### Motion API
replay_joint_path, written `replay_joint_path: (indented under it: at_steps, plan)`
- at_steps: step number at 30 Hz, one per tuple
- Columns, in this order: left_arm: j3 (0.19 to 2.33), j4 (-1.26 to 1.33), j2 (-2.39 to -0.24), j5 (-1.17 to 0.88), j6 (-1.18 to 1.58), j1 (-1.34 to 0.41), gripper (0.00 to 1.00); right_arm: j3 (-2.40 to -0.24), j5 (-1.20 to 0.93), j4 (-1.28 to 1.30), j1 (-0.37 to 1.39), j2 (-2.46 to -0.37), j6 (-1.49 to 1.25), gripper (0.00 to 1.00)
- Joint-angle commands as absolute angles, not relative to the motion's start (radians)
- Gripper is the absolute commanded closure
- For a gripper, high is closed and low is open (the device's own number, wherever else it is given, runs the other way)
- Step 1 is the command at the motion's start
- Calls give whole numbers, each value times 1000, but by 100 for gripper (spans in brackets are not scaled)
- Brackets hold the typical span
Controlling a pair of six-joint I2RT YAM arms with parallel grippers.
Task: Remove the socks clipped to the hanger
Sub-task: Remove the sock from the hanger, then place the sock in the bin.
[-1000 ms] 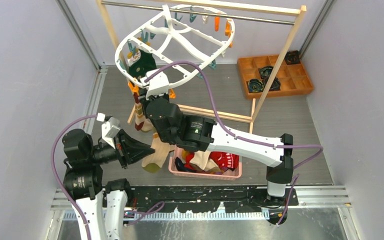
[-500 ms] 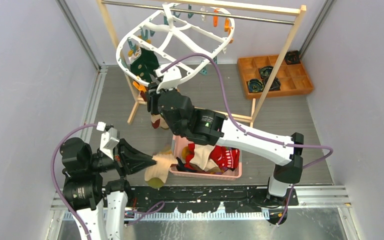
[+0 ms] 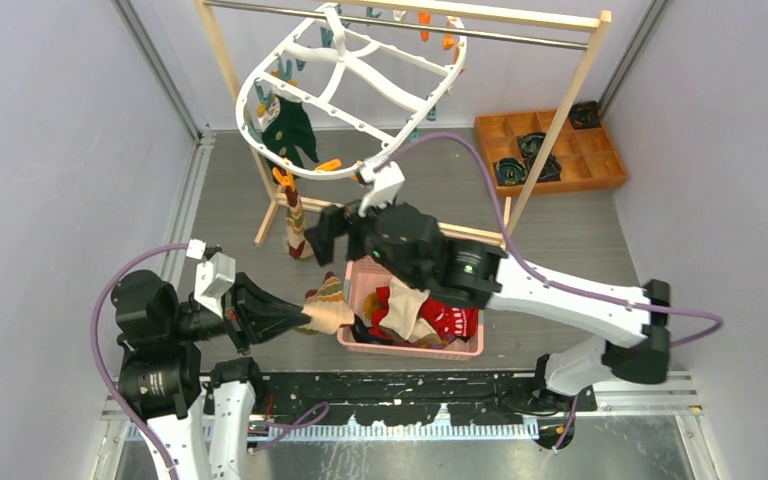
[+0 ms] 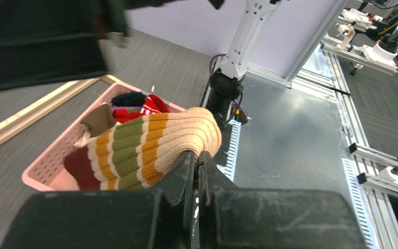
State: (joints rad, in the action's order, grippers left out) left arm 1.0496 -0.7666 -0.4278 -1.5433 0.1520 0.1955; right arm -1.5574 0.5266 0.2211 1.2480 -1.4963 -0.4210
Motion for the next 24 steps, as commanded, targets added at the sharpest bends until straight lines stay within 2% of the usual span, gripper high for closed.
replay_joint_path:
  at_steps: [1, 7, 12, 14, 17, 18, 19, 20, 21, 22, 23, 24]
  plan:
    - [1065, -746, -473, -1516, 56, 193, 100, -1361, 277, 77, 1245, -1267, -446, 0]
    - [1064, -747, -494, -1487, 5, 193, 100, -1132, -79, -43, 1247, -1100, -478, 0]
    - [1068, -747, -504, -1478, 5, 193, 100, -1108, -206, -96, 1247, -1135, -504, 1]
    - [1072, -748, -503, -1479, 5, 194, 100, -1118, -227, -103, 1246, -1166, -517, 5]
    - [1074, -747, -504, -1477, 5, 193, 100, -1136, -240, -95, 1246, -1197, -529, 20]
    - [1073, -747, -502, -1477, 5, 193, 100, -1144, -243, -86, 1247, -1204, -531, 33]
    - [1071, -748, -501, -1473, 5, 193, 100, -1146, -240, -72, 1246, -1203, -530, 42]
    - [1071, -748, -499, -1466, 5, 194, 100, -1149, -226, -54, 1246, -1199, -529, 60]
    - [1071, -748, -499, -1456, 5, 194, 95, -1143, -200, -33, 1246, -1190, -526, 83]
    - [1072, -748, -499, -1444, 5, 193, 80, -1129, -159, -20, 1246, -1175, -525, 94]
    - [1072, -747, -499, -1433, -17, 193, 53, -1112, -125, -10, 1246, -1156, -526, 98]
    - [1075, -746, -500, -1426, -24, 194, 33, -1094, -88, 5, 1247, -1138, -526, 99]
